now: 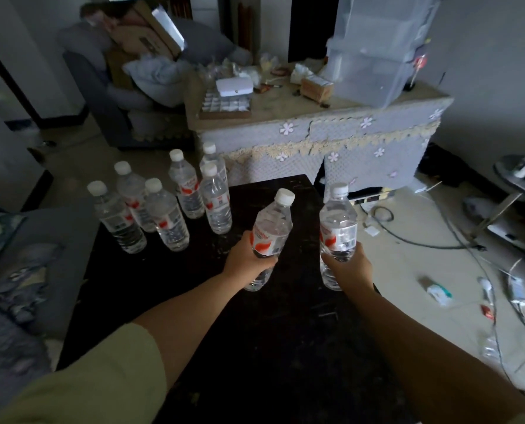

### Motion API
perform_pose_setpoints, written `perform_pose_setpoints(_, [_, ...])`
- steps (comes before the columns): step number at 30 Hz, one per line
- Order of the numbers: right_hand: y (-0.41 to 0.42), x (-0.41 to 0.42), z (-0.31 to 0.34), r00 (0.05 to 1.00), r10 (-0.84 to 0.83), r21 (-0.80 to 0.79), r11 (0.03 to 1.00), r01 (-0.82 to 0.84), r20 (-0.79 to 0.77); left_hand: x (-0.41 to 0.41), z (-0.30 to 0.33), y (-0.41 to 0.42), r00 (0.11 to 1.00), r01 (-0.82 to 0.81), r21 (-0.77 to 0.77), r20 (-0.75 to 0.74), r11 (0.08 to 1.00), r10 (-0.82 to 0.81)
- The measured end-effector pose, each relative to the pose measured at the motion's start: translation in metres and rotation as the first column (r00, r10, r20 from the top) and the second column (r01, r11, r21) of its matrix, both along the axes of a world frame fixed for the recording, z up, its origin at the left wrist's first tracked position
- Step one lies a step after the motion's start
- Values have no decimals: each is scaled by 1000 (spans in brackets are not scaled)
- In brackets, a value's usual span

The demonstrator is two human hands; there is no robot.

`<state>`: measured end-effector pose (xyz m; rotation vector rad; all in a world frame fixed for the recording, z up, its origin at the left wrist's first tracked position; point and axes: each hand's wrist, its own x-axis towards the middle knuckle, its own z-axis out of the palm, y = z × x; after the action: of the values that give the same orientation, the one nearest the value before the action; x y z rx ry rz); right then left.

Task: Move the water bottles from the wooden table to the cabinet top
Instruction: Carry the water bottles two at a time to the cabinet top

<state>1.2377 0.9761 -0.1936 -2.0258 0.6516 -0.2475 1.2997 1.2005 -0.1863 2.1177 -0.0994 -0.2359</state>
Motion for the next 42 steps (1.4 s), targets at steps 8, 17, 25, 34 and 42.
perform_pose_setpoints(8, [-25, -63, 28, 992, -115, -2, 993, 115, 43, -23, 27, -38, 996, 81, 20, 29, 997, -81])
perform_pose_setpoints(17, [-106, -172, 42, 916, -398, 27, 918, 397, 56, -81, 45, -164, 952, 305, 21, 34, 952, -306])
perform_pose_setpoints(25, [-204, -338, 53, 777, -629, 11, 777, 629, 11, -207, 60, -311, 833, 553, 3, 16, 833, -553])
perform_pose_setpoints(34, [-290, -539, 59, 598, -800, -43, 600, 799, -43, -384, 64, -444, 626, 779, 11, 10, 627, -779])
perform_pose_setpoints(42, [-310, -656, 45, 413, -902, -57, 422, 905, -124, -485, 50, -510, 458, 889, 32, -60, 457, -887])
